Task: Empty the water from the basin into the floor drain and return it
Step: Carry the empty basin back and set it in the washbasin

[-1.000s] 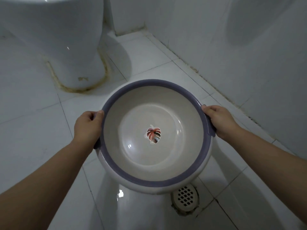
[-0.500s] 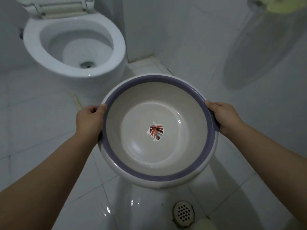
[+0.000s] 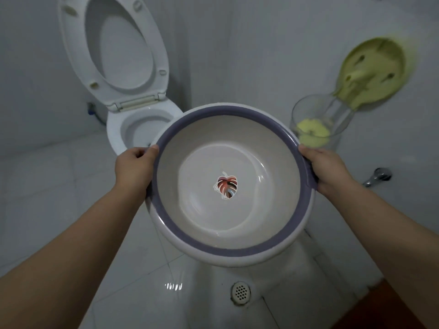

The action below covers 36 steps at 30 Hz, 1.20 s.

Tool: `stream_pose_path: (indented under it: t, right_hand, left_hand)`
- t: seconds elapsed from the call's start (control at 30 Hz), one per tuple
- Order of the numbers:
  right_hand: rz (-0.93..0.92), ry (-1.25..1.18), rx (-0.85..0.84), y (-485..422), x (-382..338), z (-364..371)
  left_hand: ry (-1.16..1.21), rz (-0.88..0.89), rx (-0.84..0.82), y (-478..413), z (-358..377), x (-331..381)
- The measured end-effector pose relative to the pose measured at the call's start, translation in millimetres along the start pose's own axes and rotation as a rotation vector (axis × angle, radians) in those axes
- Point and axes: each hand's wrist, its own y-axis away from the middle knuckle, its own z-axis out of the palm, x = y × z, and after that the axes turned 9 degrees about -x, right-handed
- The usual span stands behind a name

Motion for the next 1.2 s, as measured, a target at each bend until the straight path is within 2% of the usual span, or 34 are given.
stream_pose_path:
  t: [0.23,0.43,0.73,0.97,1.2]
  right_hand:
    - [0.053,-0.23,-0.058,74,-128,-24]
    - [-0.176,-0.253,-0.132,144,-185,-65]
    - [-0.257,-0.267,0.245,251,-189,-137]
    - [-0.294,-0.325,0.517,337,-168,-179]
    - [-0.264,-0.317,0.846,442,-134,-222]
  left_hand:
    - [0.083,0.086,-0.031,55,-21,127]
    - [0.134,0.136,-0.122,96,-13,201]
    - [0.181,0.119,-0.432,142,52,242]
    - [0.128,0.128,-0.702,177,122,258]
    - [0.079,0.096,-1.108,246,217,253]
